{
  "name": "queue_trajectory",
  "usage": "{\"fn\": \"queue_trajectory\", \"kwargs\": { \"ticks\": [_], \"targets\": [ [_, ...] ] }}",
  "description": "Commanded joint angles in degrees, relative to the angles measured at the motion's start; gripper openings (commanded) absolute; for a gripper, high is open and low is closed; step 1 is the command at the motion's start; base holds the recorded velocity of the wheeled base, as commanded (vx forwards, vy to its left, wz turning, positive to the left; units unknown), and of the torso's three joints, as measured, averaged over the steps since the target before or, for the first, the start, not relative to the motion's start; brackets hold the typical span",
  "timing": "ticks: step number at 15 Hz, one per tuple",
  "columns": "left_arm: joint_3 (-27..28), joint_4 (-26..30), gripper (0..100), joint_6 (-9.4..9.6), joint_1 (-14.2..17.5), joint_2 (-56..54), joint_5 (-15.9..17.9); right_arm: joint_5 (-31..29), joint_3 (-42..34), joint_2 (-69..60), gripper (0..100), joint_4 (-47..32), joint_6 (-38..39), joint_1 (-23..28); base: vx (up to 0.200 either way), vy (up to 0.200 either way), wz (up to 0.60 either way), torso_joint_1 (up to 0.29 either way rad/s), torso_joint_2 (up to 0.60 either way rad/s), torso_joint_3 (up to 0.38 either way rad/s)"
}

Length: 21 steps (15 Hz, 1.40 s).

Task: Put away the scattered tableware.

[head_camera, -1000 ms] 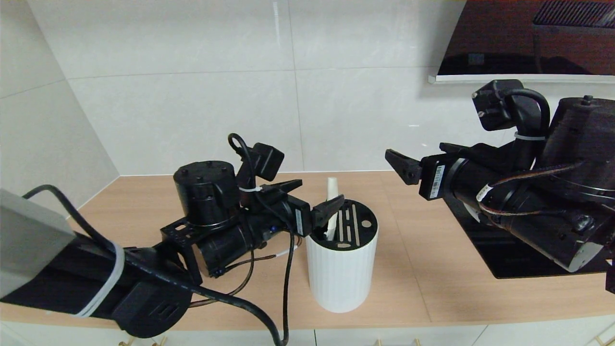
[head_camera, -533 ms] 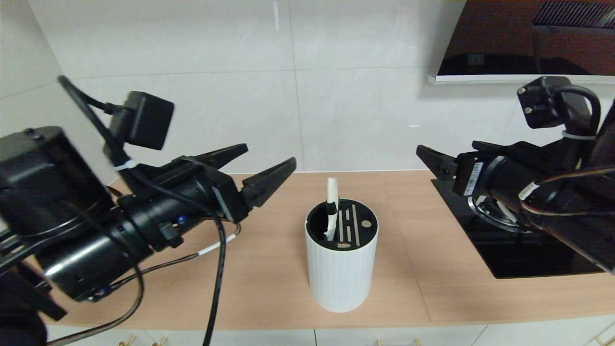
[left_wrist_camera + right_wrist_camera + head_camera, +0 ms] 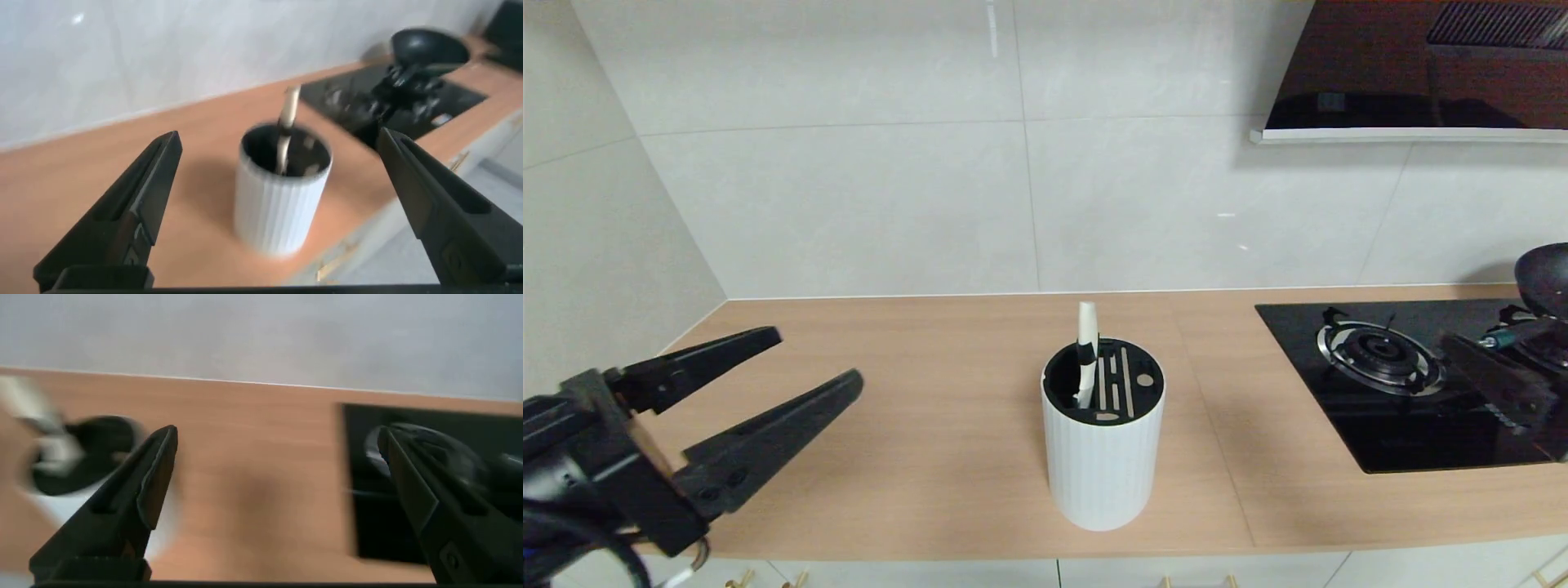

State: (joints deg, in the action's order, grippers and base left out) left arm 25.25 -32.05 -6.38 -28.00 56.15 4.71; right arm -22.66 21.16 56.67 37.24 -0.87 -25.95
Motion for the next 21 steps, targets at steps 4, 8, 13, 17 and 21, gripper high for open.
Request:
{"fn": "queue_trajectory", "kwargs": {
  "ticks": [4, 8, 13, 17, 21],
  "targets": [
    [-8.55, 18.51, 100, -1.18, 10.25, -31.19, -0.75, 0.51, -6.92, -31.54, 100, -19.22, -1.51, 16.02, 0.000, 0.000, 0.00, 0.000, 0.00, 0.000],
    [-9.78, 34.86, 100, -1.01, 15.61, -48.77, -0.49, 2.36, -7.28, -45.95, 100, -29.16, -4.76, 24.11, 0.000, 0.000, 0.00, 0.000, 0.00, 0.000],
    [-12.85, 36.36, 100, 1.10, 18.69, -50.79, -5.67, 4.47, -11.67, -51.40, 100, -31.09, -5.90, 29.91, 0.000, 0.000, 0.00, 0.000, 0.00, 0.000],
    [-24.81, 25.19, 100, 1.10, 20.62, -50.70, -7.78, 10.01, -19.23, -54.13, 100, -26.26, -4.32, 26.22, 0.000, 0.000, 0.00, 0.000, 0.00, 0.000],
    [-25.25, 28.53, 100, 0.66, 20.62, -50.70, -5.85, 14.31, -21.16, -56.67, 100, -34.61, -2.30, 25.78, 0.000, 0.000, 0.00, 0.000, 0.00, 0.000]
  ]
}}
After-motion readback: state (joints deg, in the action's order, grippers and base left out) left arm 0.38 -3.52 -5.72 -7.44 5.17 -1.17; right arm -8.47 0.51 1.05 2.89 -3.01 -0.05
